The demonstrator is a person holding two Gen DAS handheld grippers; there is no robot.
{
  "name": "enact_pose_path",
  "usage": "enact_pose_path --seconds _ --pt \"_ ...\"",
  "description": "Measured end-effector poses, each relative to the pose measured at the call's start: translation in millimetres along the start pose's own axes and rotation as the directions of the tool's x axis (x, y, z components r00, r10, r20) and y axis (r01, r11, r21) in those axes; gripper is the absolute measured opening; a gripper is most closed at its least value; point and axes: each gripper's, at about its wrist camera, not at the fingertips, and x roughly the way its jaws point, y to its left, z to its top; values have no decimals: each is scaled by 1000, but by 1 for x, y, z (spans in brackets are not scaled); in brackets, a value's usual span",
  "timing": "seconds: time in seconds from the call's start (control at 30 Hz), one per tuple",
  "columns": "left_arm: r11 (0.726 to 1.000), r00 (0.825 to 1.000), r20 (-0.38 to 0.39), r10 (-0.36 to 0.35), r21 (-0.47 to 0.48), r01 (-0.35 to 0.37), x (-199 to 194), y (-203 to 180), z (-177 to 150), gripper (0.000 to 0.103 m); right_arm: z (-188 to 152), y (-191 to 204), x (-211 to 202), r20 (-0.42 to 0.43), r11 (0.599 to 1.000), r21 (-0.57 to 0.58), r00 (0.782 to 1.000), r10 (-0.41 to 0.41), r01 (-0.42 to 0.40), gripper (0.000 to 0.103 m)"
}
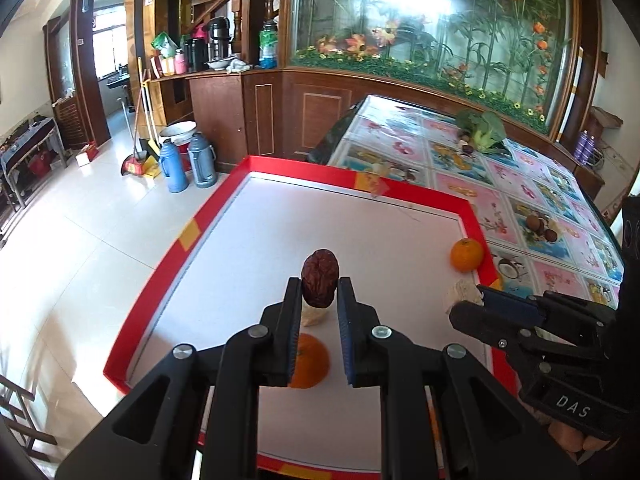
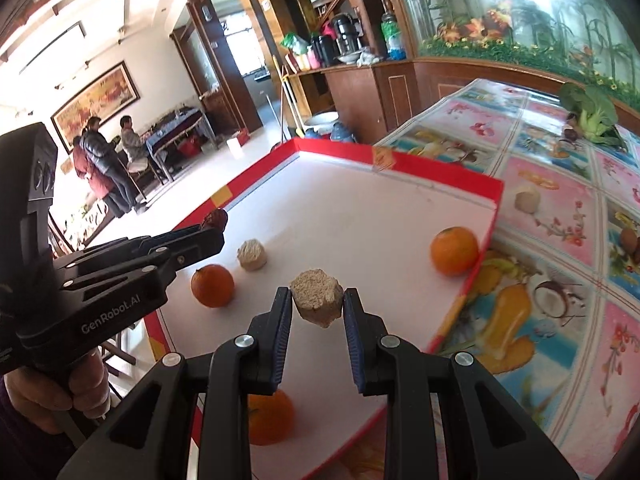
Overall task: Organize fruits
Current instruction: 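Carry the date and yam chunk over the tray and open both tools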
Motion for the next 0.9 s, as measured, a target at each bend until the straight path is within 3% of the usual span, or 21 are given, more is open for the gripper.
enact_pose_path --seconds 0.43,0.6,0.73,0.77,0.83,0.9 --pt "1000 999 -15 31 -2 -31 -2 15 -16 19 -9 23 12 -51 996 -83 998 -40 36 27" --pt "998 999 -13 52 -18 -52 -5 19 -16 19 -8 22 -2 3 995 -87 999 -43 43 46" --pt "998 998 -10 62 -22 -63 -7 18 -16 20 -6 11 -15 54 996 -61 997 -62 65 50" --pt "998 998 -12 58 -26 -58 -7 18 -16 22 -6 9 -17 62 996 -55 996 -72 75 51" --pt "998 998 -7 58 -27 -58 -8 16 -16 41 -7 0 -21 72 995 -33 993 -91 93 51" --pt "997 998 14 65 -28 -65 -13 14 -16 73 -8 -9 -24 76 995 -4 992 -96 97 51"
